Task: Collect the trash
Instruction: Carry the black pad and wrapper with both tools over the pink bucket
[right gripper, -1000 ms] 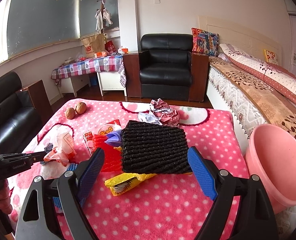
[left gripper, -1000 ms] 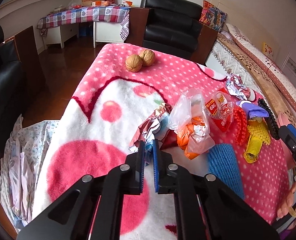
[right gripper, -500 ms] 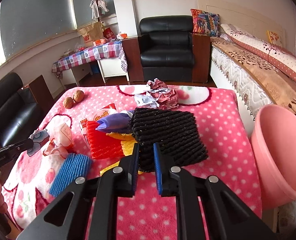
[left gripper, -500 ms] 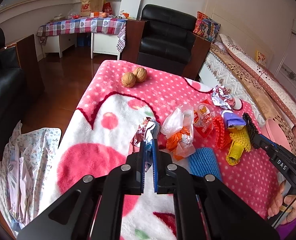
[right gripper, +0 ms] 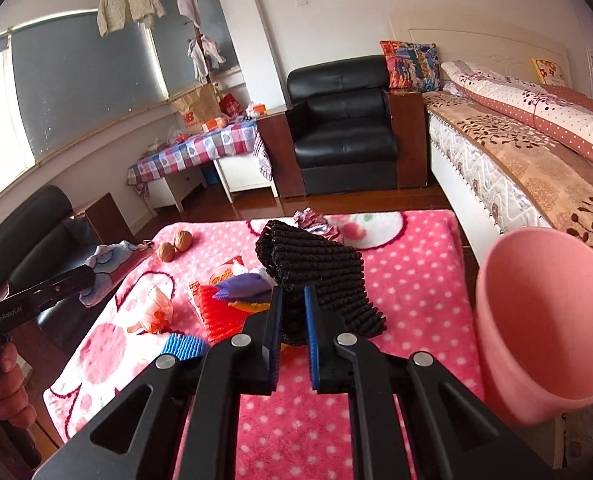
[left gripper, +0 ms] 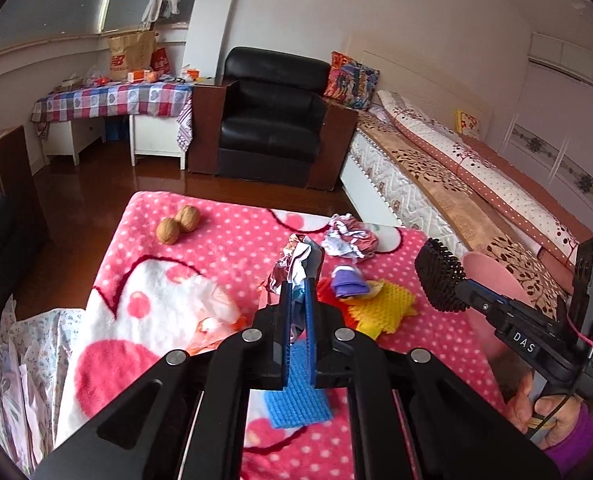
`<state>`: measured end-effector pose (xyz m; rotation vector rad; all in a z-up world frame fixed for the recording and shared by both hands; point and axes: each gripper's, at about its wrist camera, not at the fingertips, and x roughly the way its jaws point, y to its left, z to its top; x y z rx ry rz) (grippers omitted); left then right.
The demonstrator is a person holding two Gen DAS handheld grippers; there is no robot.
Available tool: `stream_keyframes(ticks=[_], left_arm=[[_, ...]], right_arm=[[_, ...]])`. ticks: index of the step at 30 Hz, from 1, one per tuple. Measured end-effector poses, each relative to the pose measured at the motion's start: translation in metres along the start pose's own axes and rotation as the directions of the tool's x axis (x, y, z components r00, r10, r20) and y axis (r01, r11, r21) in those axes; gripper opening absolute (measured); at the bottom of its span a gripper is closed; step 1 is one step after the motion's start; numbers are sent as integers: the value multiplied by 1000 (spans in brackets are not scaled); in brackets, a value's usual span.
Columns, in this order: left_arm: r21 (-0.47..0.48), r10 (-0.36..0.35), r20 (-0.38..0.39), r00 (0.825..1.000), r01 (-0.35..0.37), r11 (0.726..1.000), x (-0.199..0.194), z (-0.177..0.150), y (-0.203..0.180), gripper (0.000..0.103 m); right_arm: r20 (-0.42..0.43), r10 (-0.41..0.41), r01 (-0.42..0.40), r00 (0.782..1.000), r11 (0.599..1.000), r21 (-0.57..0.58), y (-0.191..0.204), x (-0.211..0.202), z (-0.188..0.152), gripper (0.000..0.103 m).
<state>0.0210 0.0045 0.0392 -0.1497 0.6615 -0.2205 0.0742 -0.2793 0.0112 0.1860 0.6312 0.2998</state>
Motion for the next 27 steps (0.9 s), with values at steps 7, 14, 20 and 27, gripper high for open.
stream_keyframes(ticks=[7, 14, 20, 27], left_arm=[[101, -114, -13, 993, 114, 988, 26, 10, -71, 6], [171, -225, -53, 973, 231, 958, 55, 6, -135, 6], [210, -287, -104, 952, 303, 929, 81, 0, -183, 6], [267, -322, -161, 933, 355, 896, 111, -13, -233, 6]], right_arm=[[72, -72, 67, 995, 995, 71, -44, -35, 7, 10], [79, -188, 174, 979, 973, 150, -101, -57, -1, 10], [54, -245, 226, 968, 946, 233, -152, -60, -15, 10], [34, -269, 249, 963, 927, 282, -183, -58, -26, 10]])
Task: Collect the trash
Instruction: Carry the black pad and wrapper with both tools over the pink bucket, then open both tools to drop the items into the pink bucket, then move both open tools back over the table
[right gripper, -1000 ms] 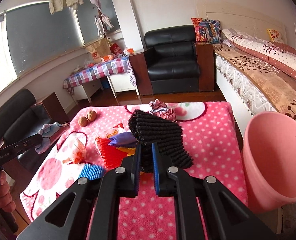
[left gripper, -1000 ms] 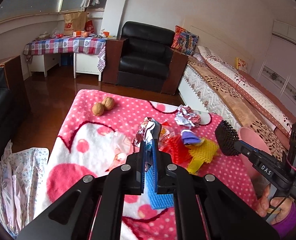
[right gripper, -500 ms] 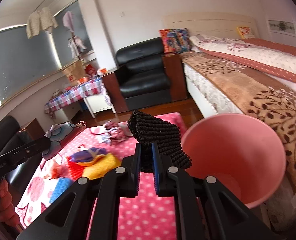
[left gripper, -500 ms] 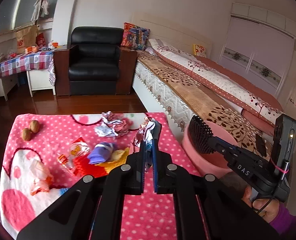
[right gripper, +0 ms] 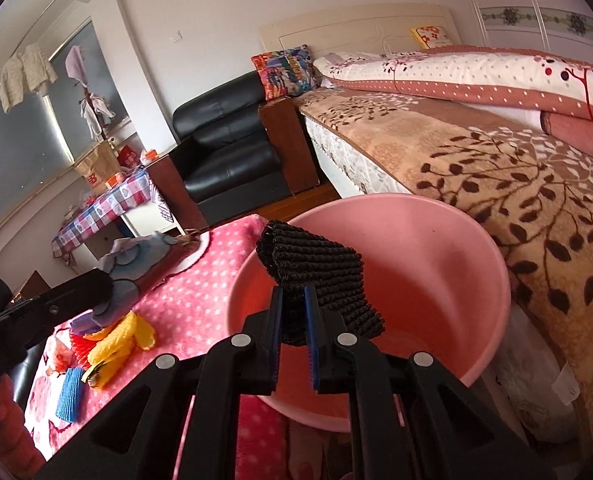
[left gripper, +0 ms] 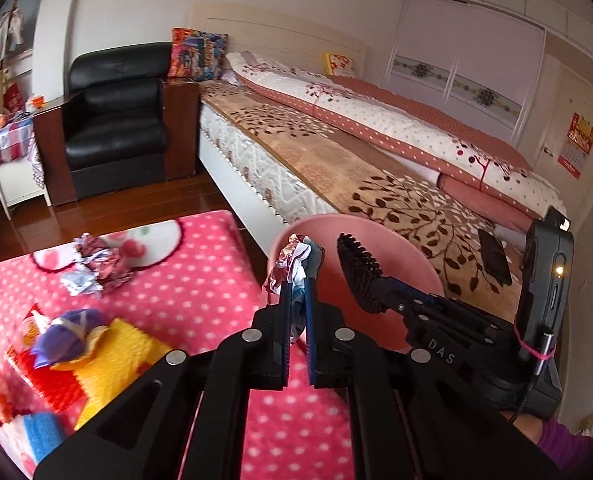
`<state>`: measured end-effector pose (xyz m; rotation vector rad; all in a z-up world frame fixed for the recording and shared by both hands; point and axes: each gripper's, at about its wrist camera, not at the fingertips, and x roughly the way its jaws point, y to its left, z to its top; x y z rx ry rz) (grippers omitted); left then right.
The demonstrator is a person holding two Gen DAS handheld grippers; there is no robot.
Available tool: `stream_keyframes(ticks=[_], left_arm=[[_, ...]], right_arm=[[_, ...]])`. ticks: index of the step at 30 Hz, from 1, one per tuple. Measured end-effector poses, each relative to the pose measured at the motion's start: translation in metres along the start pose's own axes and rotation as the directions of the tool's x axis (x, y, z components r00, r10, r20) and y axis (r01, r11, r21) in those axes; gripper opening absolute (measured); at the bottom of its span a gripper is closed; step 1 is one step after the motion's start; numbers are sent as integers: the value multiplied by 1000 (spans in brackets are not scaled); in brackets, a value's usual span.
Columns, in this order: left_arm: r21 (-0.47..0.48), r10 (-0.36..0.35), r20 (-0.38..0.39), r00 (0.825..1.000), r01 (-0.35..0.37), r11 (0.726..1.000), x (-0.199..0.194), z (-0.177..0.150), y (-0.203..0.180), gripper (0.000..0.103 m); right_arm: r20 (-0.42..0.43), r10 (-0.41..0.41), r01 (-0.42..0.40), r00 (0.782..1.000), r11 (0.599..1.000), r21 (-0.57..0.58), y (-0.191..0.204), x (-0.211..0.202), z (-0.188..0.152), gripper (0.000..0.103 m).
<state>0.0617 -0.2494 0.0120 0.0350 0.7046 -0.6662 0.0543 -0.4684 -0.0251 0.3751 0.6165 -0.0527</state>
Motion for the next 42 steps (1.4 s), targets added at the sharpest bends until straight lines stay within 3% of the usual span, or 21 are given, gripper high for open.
stream_keyframes(ticks=[11, 12, 13, 15, 17, 21, 23, 31, 42], left_arm=[[36, -12, -39, 999, 14, 999, 48, 2, -25, 6], [23, -28, -47, 999, 30, 999, 51, 3, -25, 12], [12, -42, -51, 998, 43, 999, 53, 5, -24, 30], [3, -47, -51, 998, 47, 999, 55, 6, -24, 46], [12, -43, -41, 998, 44, 999, 55, 7, -26, 46], [3, -39, -32, 999, 39, 999, 48, 5, -26, 46], [-2, -37, -27, 999, 37, 999, 43, 5, -25, 46], [-28, 51, 37, 998, -50, 998, 9, 0, -17, 46], [-91, 202, 65, 977, -196, 976, -43, -23, 21, 46]], right_arm=[[-29, -23, 24, 999, 1000, 19, -25, 18, 0, 11], [-30, -25, 25, 999, 1000, 15, -25, 19, 1, 12], [-32, -27, 28, 999, 1000, 10, -25, 20, 1, 13], [-34, -32, 32, 999, 999, -2, -23, 21, 2, 21], [-32, -39, 38, 999, 999, -6, -23, 23, 2, 32], [-29, -45, 44, 999, 999, -16, -21, 23, 3, 38], [-10, -48, 48, 999, 999, -10, -20, 17, 3, 46], [32, -29, 31, 999, 999, -45, 0, -7, 4, 53], [30, 41, -36, 999, 990, -139, 60, -28, -8, 56]])
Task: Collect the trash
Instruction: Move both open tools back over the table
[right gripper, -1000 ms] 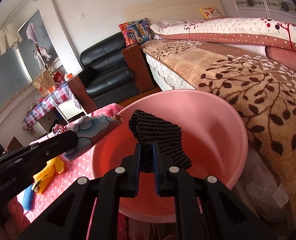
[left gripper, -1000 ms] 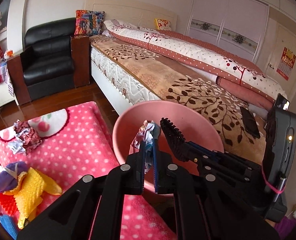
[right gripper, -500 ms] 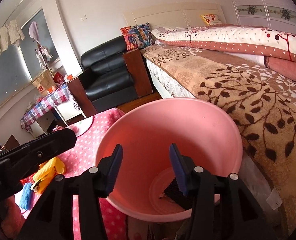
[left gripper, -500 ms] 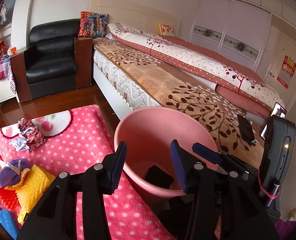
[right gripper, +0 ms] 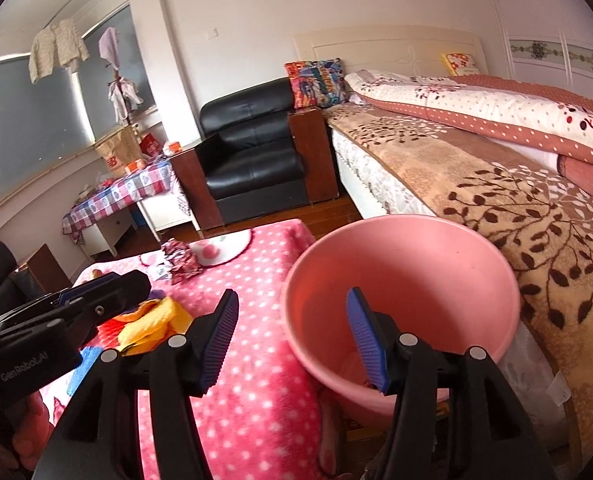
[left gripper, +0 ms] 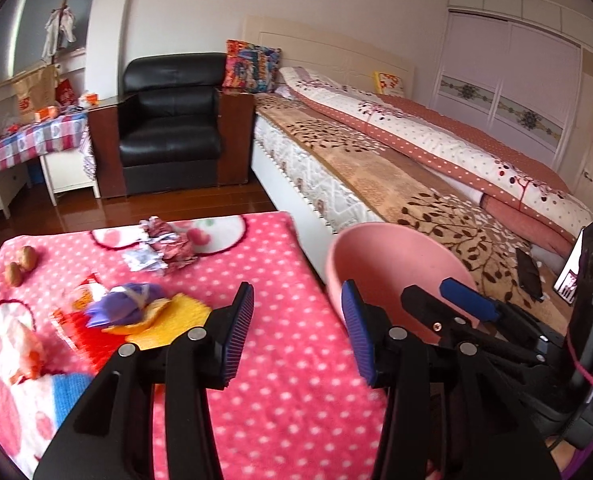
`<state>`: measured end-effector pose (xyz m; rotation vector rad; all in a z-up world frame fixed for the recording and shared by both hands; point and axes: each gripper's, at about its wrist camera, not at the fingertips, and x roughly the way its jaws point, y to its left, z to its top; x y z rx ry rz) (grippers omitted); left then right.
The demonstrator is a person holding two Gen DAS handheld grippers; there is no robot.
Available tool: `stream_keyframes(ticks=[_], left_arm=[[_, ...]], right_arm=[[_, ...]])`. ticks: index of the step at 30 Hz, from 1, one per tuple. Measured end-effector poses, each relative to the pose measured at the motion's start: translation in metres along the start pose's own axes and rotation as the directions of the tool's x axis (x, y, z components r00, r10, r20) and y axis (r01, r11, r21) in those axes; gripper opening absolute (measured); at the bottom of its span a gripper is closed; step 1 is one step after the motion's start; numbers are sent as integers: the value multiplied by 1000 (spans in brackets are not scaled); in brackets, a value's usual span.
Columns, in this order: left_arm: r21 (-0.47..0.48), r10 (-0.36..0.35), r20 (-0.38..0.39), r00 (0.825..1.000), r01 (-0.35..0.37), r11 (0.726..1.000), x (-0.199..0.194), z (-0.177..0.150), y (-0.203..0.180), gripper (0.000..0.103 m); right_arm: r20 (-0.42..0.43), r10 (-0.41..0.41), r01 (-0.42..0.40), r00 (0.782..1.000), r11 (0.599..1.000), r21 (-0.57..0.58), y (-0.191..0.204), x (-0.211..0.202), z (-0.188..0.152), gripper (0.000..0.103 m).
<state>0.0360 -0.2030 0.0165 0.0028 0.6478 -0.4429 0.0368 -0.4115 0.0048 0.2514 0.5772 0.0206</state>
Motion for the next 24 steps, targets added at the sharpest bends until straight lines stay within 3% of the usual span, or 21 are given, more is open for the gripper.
stream_keyframes(ticks=[5, 18, 24], left_arm=[[-37, 83, -12, 996, -84, 996, -14, -10, 24, 46], [-93, 206, -11, 979, -206, 974, -45, -33, 83, 46], [-59, 306, 59, 950, -302, 951, -67, -47, 106, 46]], right_arm=[[-35, 47, -48, 998, 998, -28, 32, 2, -7, 57], [-82, 109, -112, 991, 993, -25, 94, 6, -30, 57], [-53, 112, -114, 992, 992, -45, 115, 3, -35, 57]])
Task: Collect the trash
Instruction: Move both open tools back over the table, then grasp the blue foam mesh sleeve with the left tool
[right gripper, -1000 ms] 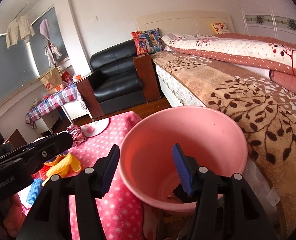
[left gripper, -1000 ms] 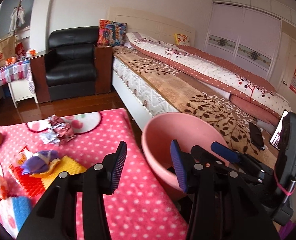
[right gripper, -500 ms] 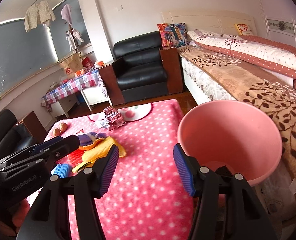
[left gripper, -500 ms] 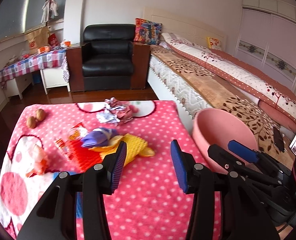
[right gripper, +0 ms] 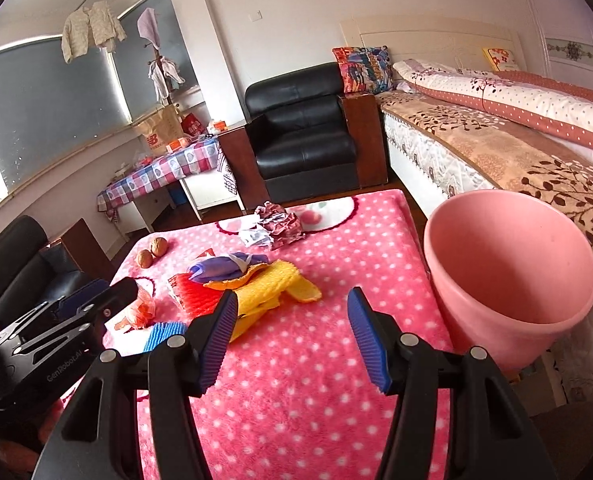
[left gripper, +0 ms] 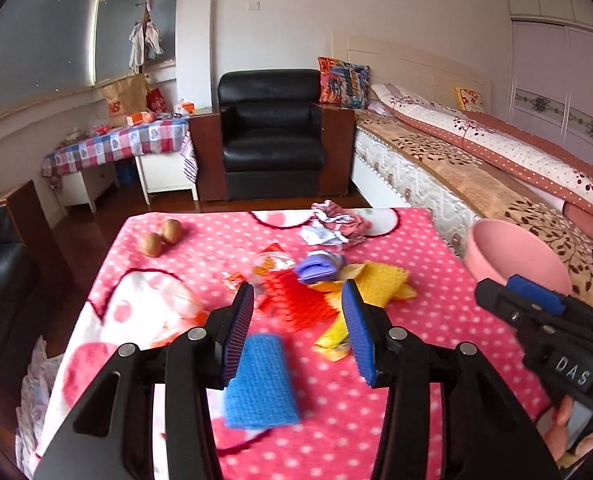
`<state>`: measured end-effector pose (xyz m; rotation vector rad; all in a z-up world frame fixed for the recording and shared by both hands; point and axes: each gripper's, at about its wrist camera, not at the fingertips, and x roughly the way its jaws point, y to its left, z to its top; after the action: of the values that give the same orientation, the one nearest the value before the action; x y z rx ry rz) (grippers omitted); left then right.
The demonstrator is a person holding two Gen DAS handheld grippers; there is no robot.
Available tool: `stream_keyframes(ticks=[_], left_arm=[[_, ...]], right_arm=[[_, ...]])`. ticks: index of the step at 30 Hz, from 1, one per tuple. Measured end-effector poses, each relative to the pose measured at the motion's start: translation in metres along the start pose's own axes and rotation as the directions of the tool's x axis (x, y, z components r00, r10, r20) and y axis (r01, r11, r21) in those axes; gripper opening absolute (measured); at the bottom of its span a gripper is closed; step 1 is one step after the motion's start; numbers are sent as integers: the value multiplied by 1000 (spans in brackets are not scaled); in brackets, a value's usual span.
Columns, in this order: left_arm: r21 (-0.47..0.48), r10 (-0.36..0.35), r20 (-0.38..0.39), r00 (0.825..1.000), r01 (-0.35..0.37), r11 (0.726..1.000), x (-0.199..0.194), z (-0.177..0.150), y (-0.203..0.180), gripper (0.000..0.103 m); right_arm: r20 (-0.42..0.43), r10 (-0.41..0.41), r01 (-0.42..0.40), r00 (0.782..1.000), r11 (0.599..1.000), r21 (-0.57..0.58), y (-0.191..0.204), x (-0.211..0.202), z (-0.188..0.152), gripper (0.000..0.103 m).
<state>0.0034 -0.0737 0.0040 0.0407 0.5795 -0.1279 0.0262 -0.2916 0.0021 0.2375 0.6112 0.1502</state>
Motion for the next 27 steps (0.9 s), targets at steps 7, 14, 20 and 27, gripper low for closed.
stream_keyframes(ticks=[7, 14, 20, 27], left_arm=[[-12, 44, -5, 999, -44, 999, -6, -19, 37, 46], [6, 0, -74, 997, 1, 1000, 0, -43, 54, 46], [-28, -56, -181, 982, 51, 998, 20, -57, 61, 46], [11, -88, -216, 972, 93, 996, 28, -66, 52, 46]], right_arm=[[-36, 2, -4, 999, 999, -47, 16, 12, -5, 57], [-92, 45, -53, 995, 996, -78, 31, 28, -12, 57], [-133, 71, -84, 989, 992, -96, 39, 37, -19, 58], [-207, 97, -121, 974, 987, -107, 46, 51, -32, 60]])
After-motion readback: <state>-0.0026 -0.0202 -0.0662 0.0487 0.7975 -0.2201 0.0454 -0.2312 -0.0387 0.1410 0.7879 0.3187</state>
